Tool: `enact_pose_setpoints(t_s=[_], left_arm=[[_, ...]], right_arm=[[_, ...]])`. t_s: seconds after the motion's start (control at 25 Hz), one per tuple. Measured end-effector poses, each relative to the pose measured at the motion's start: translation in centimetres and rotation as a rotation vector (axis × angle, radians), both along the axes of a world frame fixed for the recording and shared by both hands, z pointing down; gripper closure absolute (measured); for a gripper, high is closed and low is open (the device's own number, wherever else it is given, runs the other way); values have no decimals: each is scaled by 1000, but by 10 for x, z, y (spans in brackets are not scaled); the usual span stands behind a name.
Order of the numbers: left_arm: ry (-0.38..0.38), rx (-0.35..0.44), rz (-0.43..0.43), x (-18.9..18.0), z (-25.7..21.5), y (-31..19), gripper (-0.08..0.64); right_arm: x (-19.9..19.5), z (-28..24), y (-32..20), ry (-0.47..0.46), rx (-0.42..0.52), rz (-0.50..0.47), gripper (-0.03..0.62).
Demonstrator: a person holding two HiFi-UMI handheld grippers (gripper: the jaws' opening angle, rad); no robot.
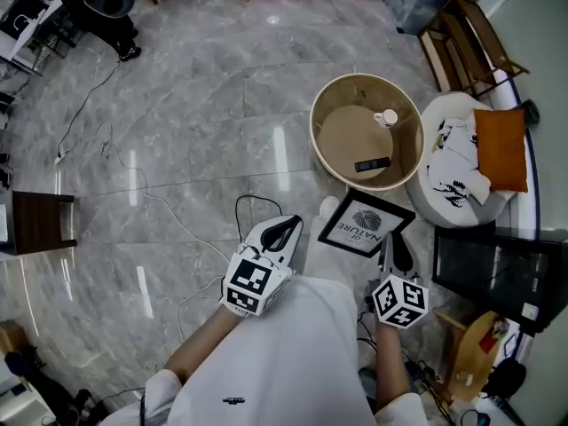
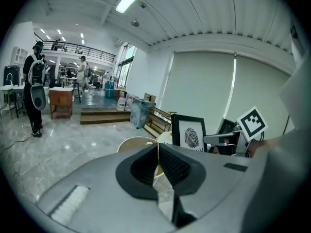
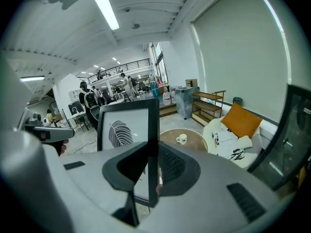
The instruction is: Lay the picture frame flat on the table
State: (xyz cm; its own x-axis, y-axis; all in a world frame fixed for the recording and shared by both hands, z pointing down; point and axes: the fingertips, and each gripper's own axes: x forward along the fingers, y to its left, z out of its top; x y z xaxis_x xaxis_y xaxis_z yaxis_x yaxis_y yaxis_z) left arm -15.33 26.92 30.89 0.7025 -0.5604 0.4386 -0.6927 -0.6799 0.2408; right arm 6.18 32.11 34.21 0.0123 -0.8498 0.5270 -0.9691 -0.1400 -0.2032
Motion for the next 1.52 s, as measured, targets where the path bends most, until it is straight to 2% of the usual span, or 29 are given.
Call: enact_pose_setpoints(t_s=[0.16, 0.48, 0.8, 1.04, 1.28, 1.52], left_arm=[[-17, -10, -31, 21, 10, -51, 550], [-85, -52, -33, 108, 18, -164, 549], [-122, -56, -38, 162, 26, -241, 551], [-108, -58, -19, 175, 22, -276, 551], [-99, -75, 8, 182, 21, -295, 549], [-92, -104, -30, 171, 39, -317, 550]], right_arm=[[24, 16, -55, -18, -13, -26, 535], [95, 35, -183, -36, -39, -99, 535], [137, 43, -272, -61, -25, -132, 535], [150, 36, -303, -64, -25, -105, 535], [156, 45, -313, -45, -67, -99, 535], [153, 67, -335, -31, -116, -107, 535]])
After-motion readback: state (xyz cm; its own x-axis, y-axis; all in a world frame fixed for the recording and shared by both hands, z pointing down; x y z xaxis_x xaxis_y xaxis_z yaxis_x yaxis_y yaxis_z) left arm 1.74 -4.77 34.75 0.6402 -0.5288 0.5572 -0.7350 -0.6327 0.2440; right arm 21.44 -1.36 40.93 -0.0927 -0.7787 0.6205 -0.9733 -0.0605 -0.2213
